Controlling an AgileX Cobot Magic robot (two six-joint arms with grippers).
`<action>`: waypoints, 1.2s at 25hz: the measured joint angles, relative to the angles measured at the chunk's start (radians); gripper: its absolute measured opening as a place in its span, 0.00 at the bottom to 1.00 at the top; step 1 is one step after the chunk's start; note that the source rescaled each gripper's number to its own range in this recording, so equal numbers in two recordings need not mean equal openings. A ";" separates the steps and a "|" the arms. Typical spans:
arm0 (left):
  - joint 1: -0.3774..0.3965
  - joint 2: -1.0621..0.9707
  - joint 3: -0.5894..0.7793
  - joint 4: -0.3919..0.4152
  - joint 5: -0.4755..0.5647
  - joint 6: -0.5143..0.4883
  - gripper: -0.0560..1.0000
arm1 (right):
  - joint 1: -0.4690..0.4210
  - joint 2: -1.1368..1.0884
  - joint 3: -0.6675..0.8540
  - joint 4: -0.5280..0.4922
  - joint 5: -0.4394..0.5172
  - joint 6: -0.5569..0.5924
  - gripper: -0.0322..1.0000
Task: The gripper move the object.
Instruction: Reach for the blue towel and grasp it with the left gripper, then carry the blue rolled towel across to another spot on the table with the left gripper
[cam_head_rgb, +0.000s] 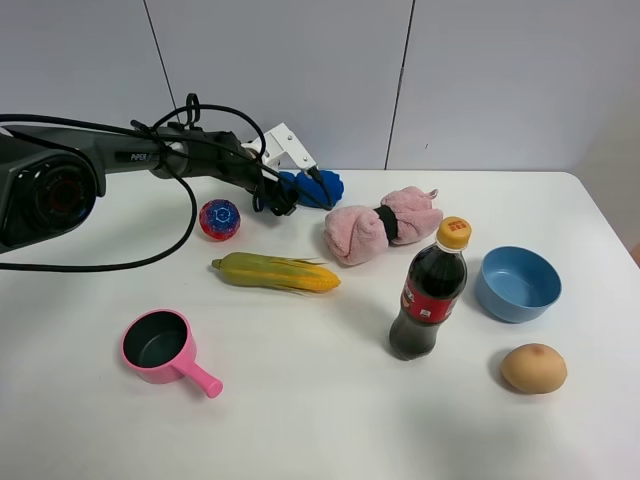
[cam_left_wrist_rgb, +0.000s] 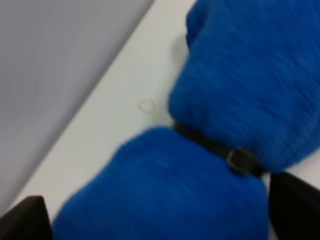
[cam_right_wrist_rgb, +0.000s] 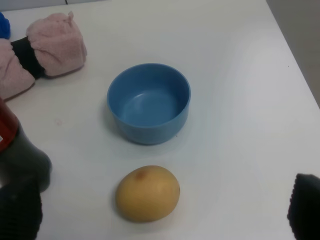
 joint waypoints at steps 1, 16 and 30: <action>0.000 0.002 0.000 -0.003 -0.004 -0.001 0.84 | 0.000 0.000 0.000 0.000 0.000 0.000 1.00; -0.009 -0.054 -0.001 0.001 0.093 0.000 0.05 | 0.000 0.000 0.000 0.001 0.000 0.000 1.00; -0.135 -0.525 0.000 0.004 0.470 -0.037 0.05 | 0.000 0.000 0.000 0.001 0.000 0.000 1.00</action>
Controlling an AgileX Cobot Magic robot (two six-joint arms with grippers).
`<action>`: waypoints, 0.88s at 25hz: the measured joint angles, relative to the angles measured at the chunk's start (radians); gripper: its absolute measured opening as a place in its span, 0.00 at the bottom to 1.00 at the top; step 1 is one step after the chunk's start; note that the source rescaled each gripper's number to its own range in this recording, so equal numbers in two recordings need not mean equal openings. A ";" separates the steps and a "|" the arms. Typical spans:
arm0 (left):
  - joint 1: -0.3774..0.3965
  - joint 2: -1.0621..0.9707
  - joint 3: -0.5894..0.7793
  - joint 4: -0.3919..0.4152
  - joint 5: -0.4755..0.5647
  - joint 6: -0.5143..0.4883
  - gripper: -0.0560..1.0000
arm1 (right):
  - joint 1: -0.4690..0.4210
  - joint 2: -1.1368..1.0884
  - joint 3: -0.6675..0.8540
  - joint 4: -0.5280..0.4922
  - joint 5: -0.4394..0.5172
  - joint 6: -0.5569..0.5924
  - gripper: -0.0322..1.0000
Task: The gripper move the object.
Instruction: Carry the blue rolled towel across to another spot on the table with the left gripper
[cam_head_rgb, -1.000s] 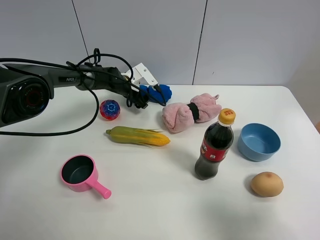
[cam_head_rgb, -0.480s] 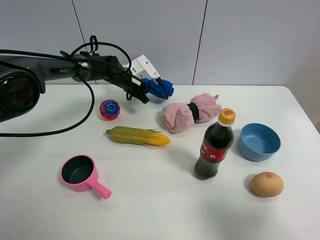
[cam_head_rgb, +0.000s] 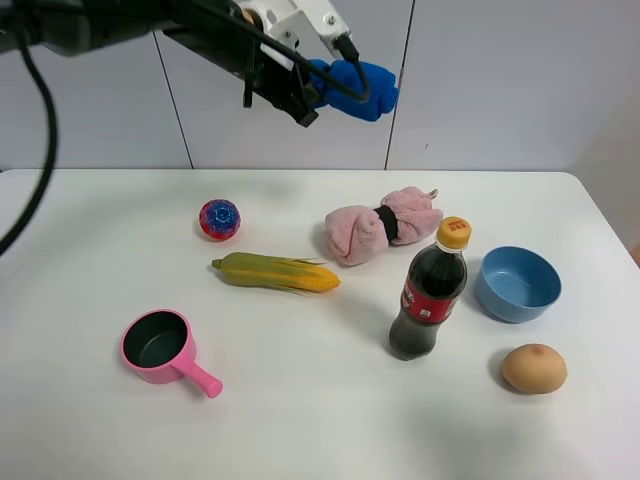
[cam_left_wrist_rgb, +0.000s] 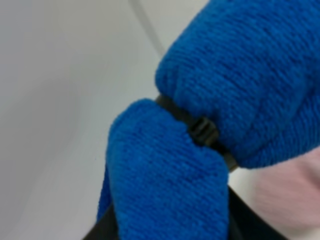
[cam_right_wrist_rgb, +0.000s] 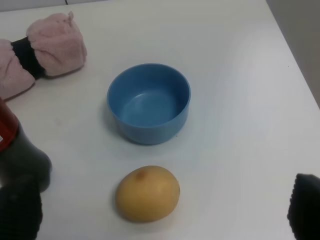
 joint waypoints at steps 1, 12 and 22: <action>-0.013 -0.032 0.000 0.001 0.058 -0.005 0.05 | 0.000 0.000 0.000 0.000 0.000 0.000 1.00; -0.111 -0.305 0.110 0.038 0.516 -0.013 0.06 | 0.000 0.000 0.000 0.000 0.000 0.000 1.00; -0.196 -0.557 0.600 0.058 0.239 -0.013 0.06 | 0.000 0.000 0.000 0.000 0.000 0.000 1.00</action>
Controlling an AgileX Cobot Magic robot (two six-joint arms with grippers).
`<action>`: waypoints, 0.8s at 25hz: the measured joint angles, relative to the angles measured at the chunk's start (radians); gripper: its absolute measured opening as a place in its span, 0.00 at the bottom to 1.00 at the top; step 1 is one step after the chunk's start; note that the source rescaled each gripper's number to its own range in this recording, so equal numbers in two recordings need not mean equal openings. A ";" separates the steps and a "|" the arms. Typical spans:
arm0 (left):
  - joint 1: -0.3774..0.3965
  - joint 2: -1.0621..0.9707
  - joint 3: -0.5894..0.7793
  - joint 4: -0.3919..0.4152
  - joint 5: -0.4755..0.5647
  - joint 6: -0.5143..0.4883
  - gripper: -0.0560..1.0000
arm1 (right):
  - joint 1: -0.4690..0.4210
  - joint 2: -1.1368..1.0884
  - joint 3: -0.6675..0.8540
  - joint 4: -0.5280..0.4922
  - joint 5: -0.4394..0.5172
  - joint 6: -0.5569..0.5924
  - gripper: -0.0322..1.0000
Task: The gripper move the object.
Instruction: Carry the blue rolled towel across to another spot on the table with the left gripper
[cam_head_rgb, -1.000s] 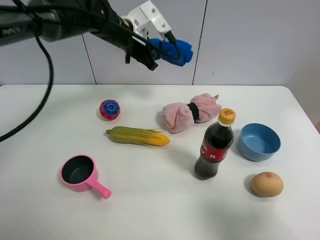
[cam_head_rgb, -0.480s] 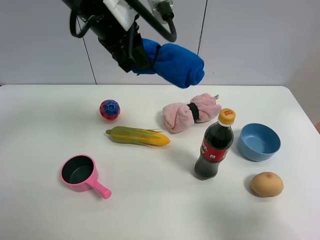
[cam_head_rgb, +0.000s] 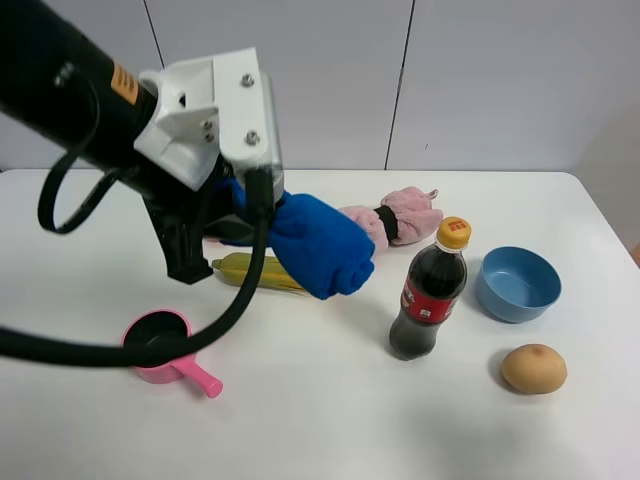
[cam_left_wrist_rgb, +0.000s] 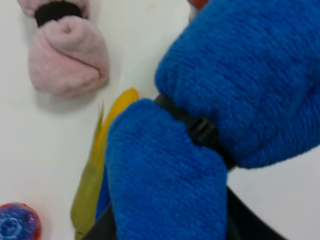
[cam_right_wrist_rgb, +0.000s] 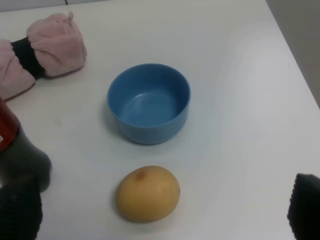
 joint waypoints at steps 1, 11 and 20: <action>0.000 -0.017 0.058 0.001 -0.047 0.000 0.06 | 0.000 0.000 0.000 0.000 0.000 0.000 1.00; 0.000 -0.007 0.415 0.002 -0.492 0.000 0.06 | 0.000 0.000 0.000 0.000 0.000 0.000 1.00; 0.000 0.087 0.505 -0.030 -0.685 -0.025 0.06 | 0.000 0.000 0.000 0.000 0.000 0.000 1.00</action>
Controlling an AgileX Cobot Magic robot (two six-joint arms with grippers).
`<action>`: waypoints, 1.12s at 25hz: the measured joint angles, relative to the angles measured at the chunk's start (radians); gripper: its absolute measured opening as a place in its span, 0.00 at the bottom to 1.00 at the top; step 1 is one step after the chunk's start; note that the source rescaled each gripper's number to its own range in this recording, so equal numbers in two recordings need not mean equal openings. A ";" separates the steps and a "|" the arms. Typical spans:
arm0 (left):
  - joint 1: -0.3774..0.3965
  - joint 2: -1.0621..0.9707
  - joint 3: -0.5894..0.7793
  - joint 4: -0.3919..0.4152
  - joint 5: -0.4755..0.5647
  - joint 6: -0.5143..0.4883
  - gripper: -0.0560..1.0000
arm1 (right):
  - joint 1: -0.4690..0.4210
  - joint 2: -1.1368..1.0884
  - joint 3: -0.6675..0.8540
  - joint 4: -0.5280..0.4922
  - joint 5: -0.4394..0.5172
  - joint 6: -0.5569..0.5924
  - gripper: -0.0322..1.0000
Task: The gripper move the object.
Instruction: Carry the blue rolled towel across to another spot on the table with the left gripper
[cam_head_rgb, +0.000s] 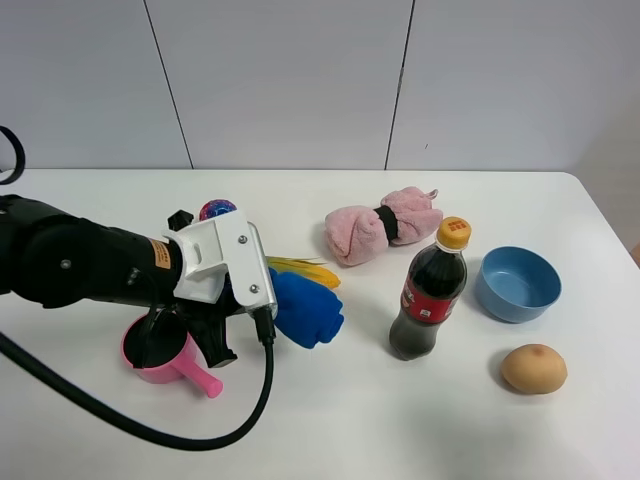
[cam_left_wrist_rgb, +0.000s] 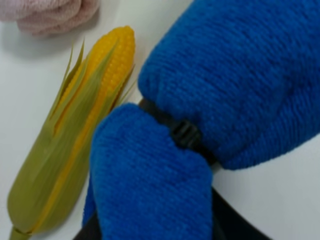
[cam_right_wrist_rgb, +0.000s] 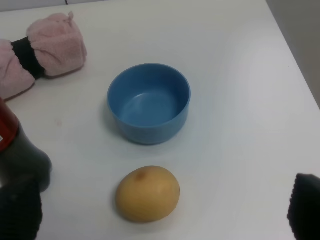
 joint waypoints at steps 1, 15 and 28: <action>0.000 0.014 0.000 -0.001 -0.012 -0.016 0.06 | 0.000 0.000 0.000 0.000 0.000 0.000 1.00; 0.000 0.187 0.000 -0.002 -0.041 -0.242 0.06 | 0.000 0.000 0.000 0.000 0.000 0.000 1.00; 0.000 0.251 0.000 -0.002 -0.046 -0.245 0.08 | 0.000 0.000 0.000 0.000 0.000 0.000 1.00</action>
